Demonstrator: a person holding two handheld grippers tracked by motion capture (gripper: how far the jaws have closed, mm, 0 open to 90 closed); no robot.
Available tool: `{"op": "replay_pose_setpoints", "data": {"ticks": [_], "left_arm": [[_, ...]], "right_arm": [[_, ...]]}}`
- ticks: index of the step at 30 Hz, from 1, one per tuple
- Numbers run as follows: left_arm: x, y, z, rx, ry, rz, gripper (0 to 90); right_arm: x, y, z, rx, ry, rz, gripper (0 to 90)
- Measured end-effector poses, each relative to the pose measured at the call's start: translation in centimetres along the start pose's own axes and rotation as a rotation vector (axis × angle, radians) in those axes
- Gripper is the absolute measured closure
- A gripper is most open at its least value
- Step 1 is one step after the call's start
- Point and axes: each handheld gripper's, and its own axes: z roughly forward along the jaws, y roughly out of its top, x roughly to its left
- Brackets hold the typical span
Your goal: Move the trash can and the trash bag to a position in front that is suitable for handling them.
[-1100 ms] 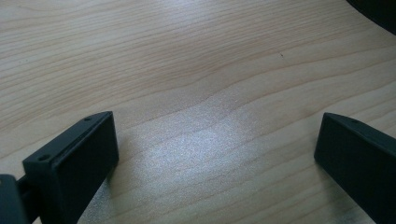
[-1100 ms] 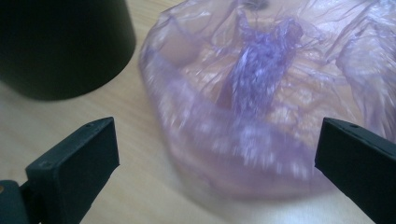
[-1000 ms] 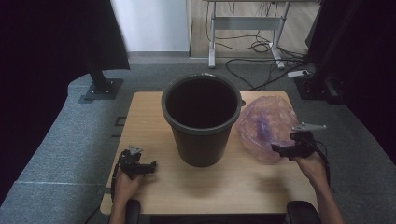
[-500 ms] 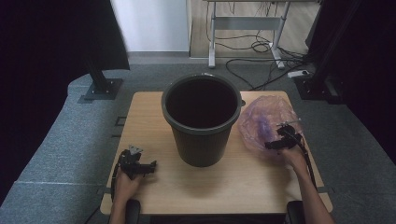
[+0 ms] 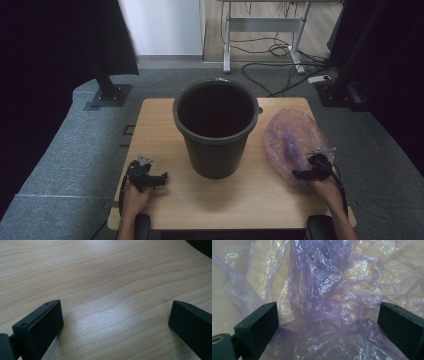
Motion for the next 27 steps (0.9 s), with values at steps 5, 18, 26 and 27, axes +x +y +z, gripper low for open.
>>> {"op": "replay_pose_setpoints", "data": {"ticks": [5,18,26,27], "left_arm": [[0.0,0.0,0.0,0.001,0.001,0.0,0.0],[-0.1,0.0,0.0,0.001,0.005,-0.005,0.0],[-0.3,-0.1,-0.1,0.001,0.008,-0.008,0.0],[-0.3,-0.1,-0.1,0.001,0.007,-0.007,0.0]], "right_arm": [[0.2,-1.9,-1.2,-0.011,0.012,-0.002,5.1],[0.6,-7.5,-5.4,-0.029,0.008,-0.006,6.8],[1.0,-9.5,-6.6,-0.043,-0.002,-0.004,6.9],[1.1,-9.4,-6.9,-0.05,-0.003,-0.008,6.7]]}}
